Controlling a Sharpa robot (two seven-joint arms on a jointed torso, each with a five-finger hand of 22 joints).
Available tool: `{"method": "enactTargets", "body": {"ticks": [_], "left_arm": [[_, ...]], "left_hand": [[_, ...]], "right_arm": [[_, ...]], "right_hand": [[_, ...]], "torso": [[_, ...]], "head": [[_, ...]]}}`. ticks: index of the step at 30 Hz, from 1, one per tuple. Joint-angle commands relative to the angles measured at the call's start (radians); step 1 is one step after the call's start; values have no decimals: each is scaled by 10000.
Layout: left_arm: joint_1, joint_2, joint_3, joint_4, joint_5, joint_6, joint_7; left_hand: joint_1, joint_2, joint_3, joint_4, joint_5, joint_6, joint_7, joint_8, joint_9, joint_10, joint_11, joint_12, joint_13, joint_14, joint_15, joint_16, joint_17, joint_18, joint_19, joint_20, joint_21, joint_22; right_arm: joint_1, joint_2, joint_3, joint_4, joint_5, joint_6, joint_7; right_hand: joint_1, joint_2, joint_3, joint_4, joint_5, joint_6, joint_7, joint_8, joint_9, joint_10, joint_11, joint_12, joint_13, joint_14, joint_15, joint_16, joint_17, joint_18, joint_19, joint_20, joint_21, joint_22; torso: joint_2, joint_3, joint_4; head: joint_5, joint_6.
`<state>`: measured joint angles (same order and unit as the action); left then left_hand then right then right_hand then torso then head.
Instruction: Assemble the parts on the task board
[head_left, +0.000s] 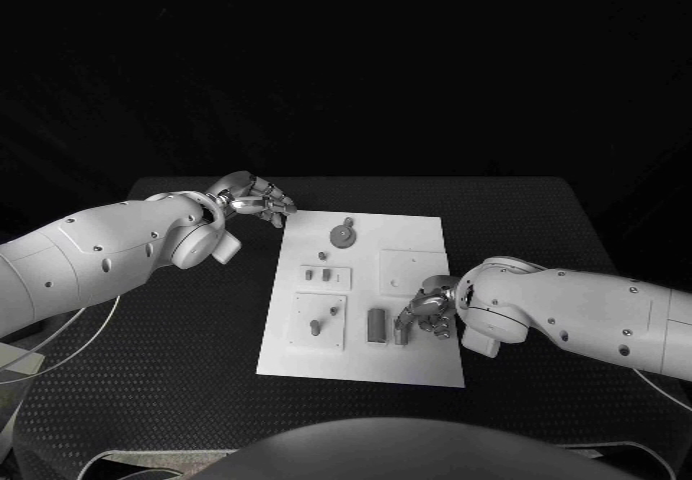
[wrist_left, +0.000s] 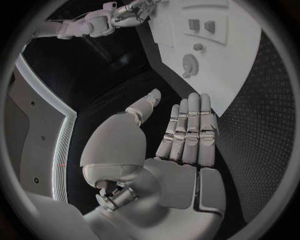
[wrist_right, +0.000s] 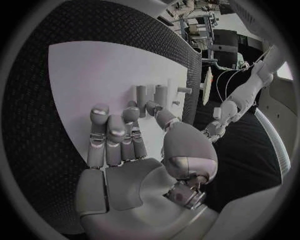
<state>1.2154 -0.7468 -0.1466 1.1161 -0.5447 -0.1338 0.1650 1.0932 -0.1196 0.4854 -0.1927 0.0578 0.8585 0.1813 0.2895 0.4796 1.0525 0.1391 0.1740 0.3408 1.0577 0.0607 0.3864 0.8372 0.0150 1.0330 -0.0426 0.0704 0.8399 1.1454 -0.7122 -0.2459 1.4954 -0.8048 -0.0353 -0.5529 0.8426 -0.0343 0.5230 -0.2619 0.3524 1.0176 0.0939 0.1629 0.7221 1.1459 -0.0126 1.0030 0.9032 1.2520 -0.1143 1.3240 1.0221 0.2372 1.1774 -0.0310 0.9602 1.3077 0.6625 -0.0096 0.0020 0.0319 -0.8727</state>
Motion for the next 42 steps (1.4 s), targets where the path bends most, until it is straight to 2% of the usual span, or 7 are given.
{"method": "enactTargets", "body": {"ticks": [1, 8, 14, 18, 30, 42], "left_arm": [[9, 4, 5, 19, -15, 113, 63], [9, 9, 4, 25, -15, 119, 61], [9, 1, 4, 22, -15, 116, 56], [9, -4, 4, 23, -15, 140, 46], [9, -5, 4, 17, -16, 146, 32], [8, 0, 4, 7, -16, 146, 39]], "left_hand": [[-68, 15, 0, 69, 54, -67, 6, 36, -12, -70, 16, 33, 13, 66, -23, -49, 15, -11, -65, 20, 13, -11], [-68, 16, 0, 71, 54, -68, 6, 37, -13, -73, 16, 36, 13, 67, -23, -53, 19, -11, -66, 21, 13, -12], [-68, 17, 0, 72, 54, -68, 7, 37, -14, -75, 16, 39, 14, 69, -23, -57, 23, -11, -66, 20, 13, -12], [-68, 17, -1, 73, 54, -69, 7, 37, -14, -76, 16, 41, 14, 70, -23, -59, 26, -11, -66, 20, 13, -12], [-77, 2, -9, 77, 49, -82, 12, 32, -19, -91, 20, 44, 13, 71, -22, -73, 37, -12, -70, 22, 11, -14], [-72, 0, -9, 76, 50, -92, 15, 28, -23, -102, 23, 47, 12, 74, -22, -82, 46, -11, -70, 20, 11, -14]], "right_arm": [[-33, 24, -16, 8, -216, 71, 112], [-35, 35, -15, 48, -203, -23, 179], [-35, 30, -15, 91, -196, 54, 272], [-37, 30, -15, 97, -197, 212, 354], [-42, 27, -15, 101, -146, 453, 516], [-43, -34, -15, 61, -166, 316, 563]], "right_hand": [[-110, 1, 53, 5, 13, -71, 78, -57, -12, -61, 17, 0, -3, -35, -22, -35, 16, 246, 15, -15, -49, 58], [-195, -63, 69, 65, 9, -79, 86, -56, -27, -68, 25, 10, 2, -38, -13, -39, 20, 246, 19, -16, -55, 59], [-394, -445, 138, 300, 7, -113, 94, -55, -65, -94, 35, 23, 4, -43, -5, -52, 27, 246, 29, -31, -81, 55], [-429, -605, 185, 380, 6, -153, 105, -65, -84, -123, 43, 22, 4, -56, 2, -63, 30, 246, 18, -42, -98, 56], [-477, -743, 262, 519, -2, -347, 172, -140, -145, -257, 107, -19, -11, -161, 61, -144, 17, 246, -76, -28, -175, 49], [-511, -771, 269, 580, -6, -395, 197, -153, -164, -301, 133, -26, -15, -195, 86, -170, 13, 246, -109, -14, -200, 49]], "torso": [[1, 3, 1], [2, 3, -2], [0, 2, -1], [0, 4, 2], [2, 6, -7], [1, 6, -2]], "head": [[8, 1], [18, 1], [15, 1], [11, 1], [11, 1], [-2, 1]]}}
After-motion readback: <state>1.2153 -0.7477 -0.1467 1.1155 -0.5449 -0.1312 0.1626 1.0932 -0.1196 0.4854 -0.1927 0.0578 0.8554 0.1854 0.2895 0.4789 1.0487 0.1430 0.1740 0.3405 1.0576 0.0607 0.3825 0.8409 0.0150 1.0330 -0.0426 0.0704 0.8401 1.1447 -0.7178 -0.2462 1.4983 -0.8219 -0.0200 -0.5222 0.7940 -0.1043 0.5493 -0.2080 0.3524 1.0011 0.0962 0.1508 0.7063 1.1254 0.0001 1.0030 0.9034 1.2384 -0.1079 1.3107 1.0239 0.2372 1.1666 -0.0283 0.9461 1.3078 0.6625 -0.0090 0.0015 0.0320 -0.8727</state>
